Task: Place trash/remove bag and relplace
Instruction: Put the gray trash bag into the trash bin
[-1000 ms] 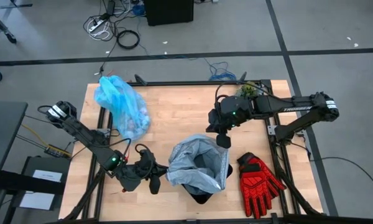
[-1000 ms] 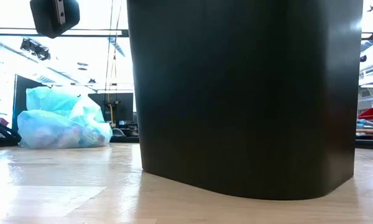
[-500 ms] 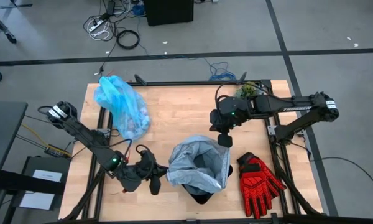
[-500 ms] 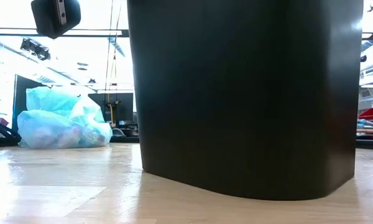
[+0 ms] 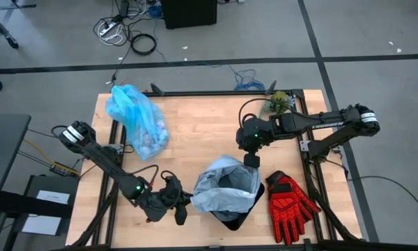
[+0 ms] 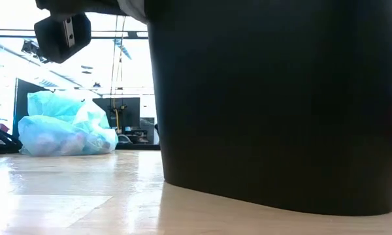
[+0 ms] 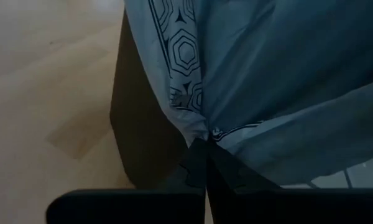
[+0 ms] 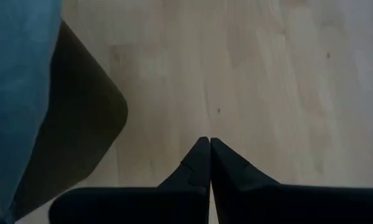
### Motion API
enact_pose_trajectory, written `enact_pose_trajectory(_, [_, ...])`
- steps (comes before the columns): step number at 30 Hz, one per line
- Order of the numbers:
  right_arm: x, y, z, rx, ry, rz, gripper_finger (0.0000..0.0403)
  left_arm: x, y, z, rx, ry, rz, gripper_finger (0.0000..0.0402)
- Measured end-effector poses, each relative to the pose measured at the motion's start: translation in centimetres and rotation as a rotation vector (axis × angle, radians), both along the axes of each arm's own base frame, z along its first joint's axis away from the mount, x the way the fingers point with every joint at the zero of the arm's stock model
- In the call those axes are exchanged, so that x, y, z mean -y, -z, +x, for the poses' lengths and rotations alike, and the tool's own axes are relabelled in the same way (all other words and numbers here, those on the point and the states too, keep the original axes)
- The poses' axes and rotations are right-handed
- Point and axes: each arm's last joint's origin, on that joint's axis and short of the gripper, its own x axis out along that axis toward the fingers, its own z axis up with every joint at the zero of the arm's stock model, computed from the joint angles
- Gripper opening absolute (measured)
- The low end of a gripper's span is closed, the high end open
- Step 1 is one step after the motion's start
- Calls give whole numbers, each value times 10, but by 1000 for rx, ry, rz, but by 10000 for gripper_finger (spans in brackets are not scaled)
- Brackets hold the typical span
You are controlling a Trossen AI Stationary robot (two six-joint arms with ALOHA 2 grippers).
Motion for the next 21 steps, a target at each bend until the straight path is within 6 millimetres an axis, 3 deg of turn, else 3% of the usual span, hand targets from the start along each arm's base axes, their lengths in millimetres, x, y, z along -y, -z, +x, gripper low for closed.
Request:
enact_pose_trajectory(4, [-4, 9, -1, -7, -12, 37, 0, 3, 3, 3, 13, 7, -19, 5])
enact_pose_trajectory(9, [-13, 3, -2, 45, -37, 39, 0, 4, 0, 4, 42, 10, -36, 5])
enact_pose_trajectory(14, [-11, -23, -13, 213, 15, 33, 1, 3, -1, 4, 47, 0, -34, 5])
enact_pose_trajectory(21, [0, -68, -55, 441, 108, -42, 38, 4, -2, 4, 59, -3, -45, 5])
